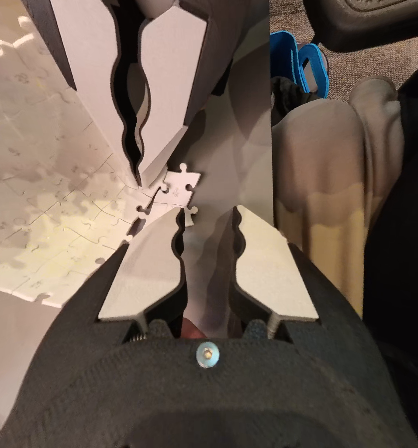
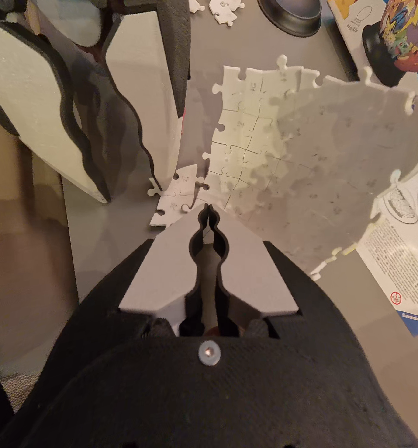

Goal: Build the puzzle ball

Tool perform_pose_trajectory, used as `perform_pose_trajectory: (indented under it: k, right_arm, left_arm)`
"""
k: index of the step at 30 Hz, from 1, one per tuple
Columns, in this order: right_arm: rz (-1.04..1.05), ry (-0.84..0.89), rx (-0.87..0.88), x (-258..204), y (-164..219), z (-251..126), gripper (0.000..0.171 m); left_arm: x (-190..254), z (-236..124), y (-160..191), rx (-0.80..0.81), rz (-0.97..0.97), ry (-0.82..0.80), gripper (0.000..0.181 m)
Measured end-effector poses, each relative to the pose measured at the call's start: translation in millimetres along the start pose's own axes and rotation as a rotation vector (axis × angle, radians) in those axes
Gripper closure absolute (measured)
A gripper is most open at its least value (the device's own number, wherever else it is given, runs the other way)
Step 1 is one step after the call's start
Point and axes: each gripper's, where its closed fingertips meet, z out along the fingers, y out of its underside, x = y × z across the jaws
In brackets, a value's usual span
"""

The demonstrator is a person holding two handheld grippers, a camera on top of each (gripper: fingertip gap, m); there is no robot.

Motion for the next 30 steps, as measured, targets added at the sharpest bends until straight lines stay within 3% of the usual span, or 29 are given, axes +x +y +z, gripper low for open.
perform_pose_trajectory:
  k: [20,30]
  right_arm:
    - [-0.124,0.128,0.009,-1,-1,1,0.171]
    - [-0.122,0.120,0.009,-2,-1,2,0.171]
  left_arm:
    - [-10,-1,1,-0.015,0.009,-0.040,0.144]
    - [-6,7,-15,0.021,0.049,-0.053,0.136]
